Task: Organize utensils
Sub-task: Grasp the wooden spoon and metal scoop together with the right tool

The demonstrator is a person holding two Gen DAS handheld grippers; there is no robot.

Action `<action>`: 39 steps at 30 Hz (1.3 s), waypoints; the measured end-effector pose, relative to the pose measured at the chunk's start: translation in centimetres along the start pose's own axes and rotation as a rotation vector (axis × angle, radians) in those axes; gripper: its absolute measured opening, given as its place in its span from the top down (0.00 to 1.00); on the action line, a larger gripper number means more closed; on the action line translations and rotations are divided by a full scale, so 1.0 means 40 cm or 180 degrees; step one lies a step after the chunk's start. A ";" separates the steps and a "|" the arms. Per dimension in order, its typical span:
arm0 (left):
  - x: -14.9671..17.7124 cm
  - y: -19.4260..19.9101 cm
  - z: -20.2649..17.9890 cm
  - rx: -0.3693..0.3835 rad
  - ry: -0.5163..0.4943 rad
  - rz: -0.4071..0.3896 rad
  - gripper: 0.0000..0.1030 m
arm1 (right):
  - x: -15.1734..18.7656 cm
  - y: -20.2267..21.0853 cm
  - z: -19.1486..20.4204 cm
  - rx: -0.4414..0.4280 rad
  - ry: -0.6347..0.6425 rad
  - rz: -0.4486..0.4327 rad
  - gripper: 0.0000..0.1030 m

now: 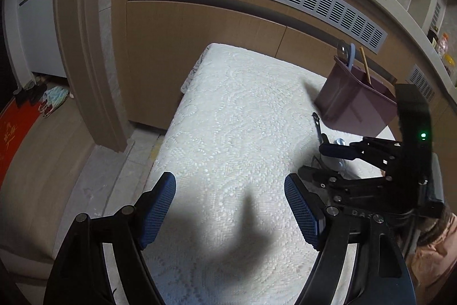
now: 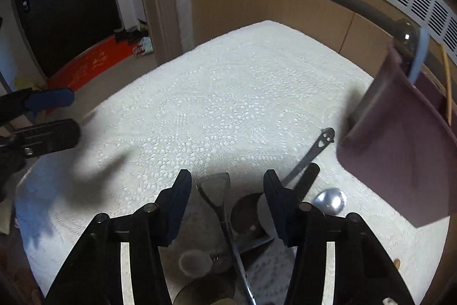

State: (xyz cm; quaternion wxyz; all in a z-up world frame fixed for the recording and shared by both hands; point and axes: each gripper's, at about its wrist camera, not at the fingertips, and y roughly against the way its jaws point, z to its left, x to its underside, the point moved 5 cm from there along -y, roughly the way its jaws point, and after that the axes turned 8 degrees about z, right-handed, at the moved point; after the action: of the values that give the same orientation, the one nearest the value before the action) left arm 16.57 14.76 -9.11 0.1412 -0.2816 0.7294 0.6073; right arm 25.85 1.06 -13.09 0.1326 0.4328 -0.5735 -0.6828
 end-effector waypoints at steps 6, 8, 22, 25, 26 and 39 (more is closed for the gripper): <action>0.004 -0.018 -0.015 0.0057 -0.0008 0.0078 0.24 | 0.018 0.049 -0.028 0.0015 -0.0168 0.0015 0.80; 0.007 -0.029 -0.041 0.0110 -0.0082 0.0130 0.24 | 0.041 0.119 -0.071 0.0074 -0.0339 -0.0110 0.81; 0.048 -0.076 -0.324 0.0664 -0.0872 0.0275 0.27 | 0.340 0.463 -0.387 0.0525 -0.1881 -0.0830 0.81; 0.034 -0.087 -0.350 0.0597 -0.0988 0.0352 0.49 | 0.351 0.460 -0.385 0.0543 -0.1880 -0.0899 0.81; 0.030 -0.091 -0.351 0.0583 -0.0983 0.0397 0.54 | 0.352 0.463 -0.377 0.0564 -0.1861 -0.0915 0.81; 0.109 -0.103 -0.340 0.0246 -0.1152 0.0340 0.54 | 0.376 0.477 -0.367 0.0589 -0.1861 -0.1044 0.81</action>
State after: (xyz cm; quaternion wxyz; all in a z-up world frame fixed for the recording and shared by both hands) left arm 17.31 0.17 -11.79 0.2483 -0.1230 0.7288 0.6261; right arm 21.86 -24.82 -2.08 -0.1886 0.3155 -0.5695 -0.7353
